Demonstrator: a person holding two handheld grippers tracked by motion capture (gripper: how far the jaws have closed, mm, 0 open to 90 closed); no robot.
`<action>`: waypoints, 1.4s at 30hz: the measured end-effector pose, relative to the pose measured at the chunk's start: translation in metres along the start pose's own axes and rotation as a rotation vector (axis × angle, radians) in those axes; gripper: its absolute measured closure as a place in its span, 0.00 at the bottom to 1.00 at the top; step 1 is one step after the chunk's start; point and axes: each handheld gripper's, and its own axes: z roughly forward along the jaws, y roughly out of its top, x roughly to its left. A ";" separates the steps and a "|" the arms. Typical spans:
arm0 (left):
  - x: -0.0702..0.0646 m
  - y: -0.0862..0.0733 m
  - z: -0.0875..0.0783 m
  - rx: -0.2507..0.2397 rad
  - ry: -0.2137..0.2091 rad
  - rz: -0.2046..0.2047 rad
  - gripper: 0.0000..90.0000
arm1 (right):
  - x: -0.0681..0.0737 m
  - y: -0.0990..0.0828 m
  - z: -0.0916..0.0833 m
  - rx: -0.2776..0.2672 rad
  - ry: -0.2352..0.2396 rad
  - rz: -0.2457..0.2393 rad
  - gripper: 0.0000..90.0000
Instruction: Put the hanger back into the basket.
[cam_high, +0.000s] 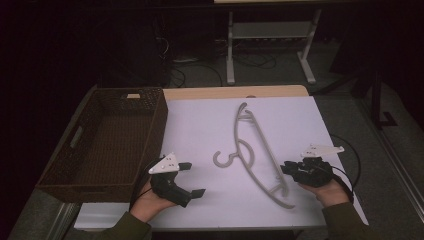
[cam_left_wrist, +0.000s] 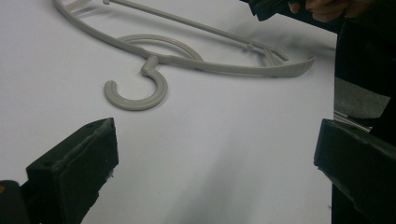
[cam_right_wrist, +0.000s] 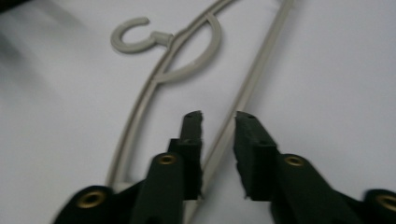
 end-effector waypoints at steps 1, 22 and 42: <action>0.000 0.000 0.000 0.001 -0.001 -0.001 0.00 | -0.002 -0.001 0.001 0.010 0.002 0.003 0.91; 0.000 -0.001 0.002 0.013 -0.003 0.000 0.00 | -0.009 -0.014 0.023 0.161 0.020 0.005 0.99; 0.001 -0.001 0.001 0.016 0.001 0.004 0.00 | 0.023 0.004 0.048 0.175 0.162 -0.039 0.99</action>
